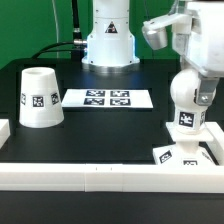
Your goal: Assemble lamp
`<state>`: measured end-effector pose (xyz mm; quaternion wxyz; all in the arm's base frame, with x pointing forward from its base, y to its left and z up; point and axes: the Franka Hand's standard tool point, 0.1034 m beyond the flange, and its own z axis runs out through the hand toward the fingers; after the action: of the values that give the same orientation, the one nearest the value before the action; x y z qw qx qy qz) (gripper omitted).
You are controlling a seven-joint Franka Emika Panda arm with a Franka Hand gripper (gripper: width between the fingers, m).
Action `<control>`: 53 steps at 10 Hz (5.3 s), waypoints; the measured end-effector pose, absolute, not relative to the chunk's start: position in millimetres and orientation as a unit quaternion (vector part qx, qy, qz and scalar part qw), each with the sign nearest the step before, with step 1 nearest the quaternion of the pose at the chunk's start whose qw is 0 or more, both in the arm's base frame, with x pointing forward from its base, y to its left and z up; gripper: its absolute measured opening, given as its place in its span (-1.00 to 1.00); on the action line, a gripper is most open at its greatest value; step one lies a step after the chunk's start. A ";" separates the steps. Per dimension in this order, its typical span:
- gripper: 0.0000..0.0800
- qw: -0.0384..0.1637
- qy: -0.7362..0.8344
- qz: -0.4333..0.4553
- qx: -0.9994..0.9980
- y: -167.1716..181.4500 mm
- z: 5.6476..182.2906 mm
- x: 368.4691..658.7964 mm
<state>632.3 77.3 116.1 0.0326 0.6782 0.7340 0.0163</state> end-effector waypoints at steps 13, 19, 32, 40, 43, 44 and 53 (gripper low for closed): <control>0.44 0.016 0.543 0.023 0.839 69.8 114.9 631.6; 0.44 0.005 0.354 0.029 0.935 71.3 115.3 631.9; 0.45 -0.023 -0.199 0.018 0.980 83.1 115.3 629.0; 0.45 -0.036 -0.398 -0.003 0.916 86.6 113.9 625.2; 0.45 -0.060 -0.545 -0.029 0.836 92.3 113.2 624.1; 0.45 -0.064 -0.584 -0.034 0.809 93.5 112.3 624.2; 0.75 -0.061 -0.601 -0.065 0.794 101.1 114.9 614.7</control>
Offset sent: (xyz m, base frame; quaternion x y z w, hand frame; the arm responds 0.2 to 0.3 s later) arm 0.0000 0.0000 0.0000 0.0000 0.0000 0.0000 1.0000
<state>614.7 101.1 114.9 -0.0606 0.7941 -0.6013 -0.0648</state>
